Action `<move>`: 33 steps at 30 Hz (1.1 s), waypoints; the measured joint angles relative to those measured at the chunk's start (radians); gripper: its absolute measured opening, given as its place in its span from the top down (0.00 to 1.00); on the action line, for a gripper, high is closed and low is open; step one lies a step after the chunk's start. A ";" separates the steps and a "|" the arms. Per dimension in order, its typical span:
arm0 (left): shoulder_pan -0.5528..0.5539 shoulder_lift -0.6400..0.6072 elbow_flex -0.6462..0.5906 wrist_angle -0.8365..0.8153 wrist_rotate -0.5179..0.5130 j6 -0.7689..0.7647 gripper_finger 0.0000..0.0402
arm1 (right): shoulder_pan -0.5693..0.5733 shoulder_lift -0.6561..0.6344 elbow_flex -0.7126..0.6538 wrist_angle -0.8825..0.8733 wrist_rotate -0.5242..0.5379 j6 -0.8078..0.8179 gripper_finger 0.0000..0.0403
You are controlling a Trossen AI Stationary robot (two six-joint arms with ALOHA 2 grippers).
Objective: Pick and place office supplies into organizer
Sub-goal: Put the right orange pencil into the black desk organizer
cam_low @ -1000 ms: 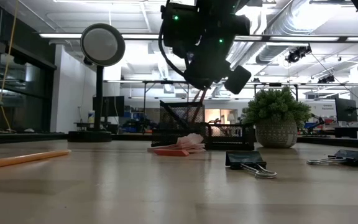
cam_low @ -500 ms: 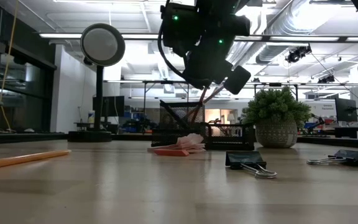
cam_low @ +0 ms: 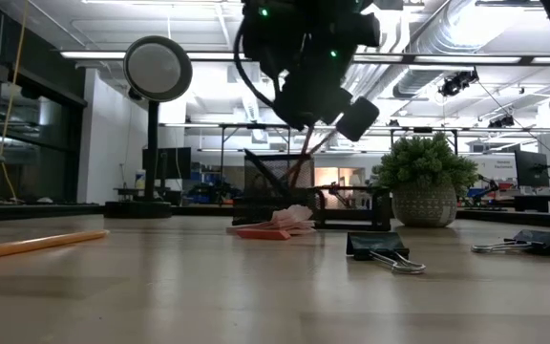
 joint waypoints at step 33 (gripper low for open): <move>0.000 0.000 0.000 -0.022 0.000 0.000 0.74 | 0.021 -0.011 0.359 -0.121 0.079 0.304 0.69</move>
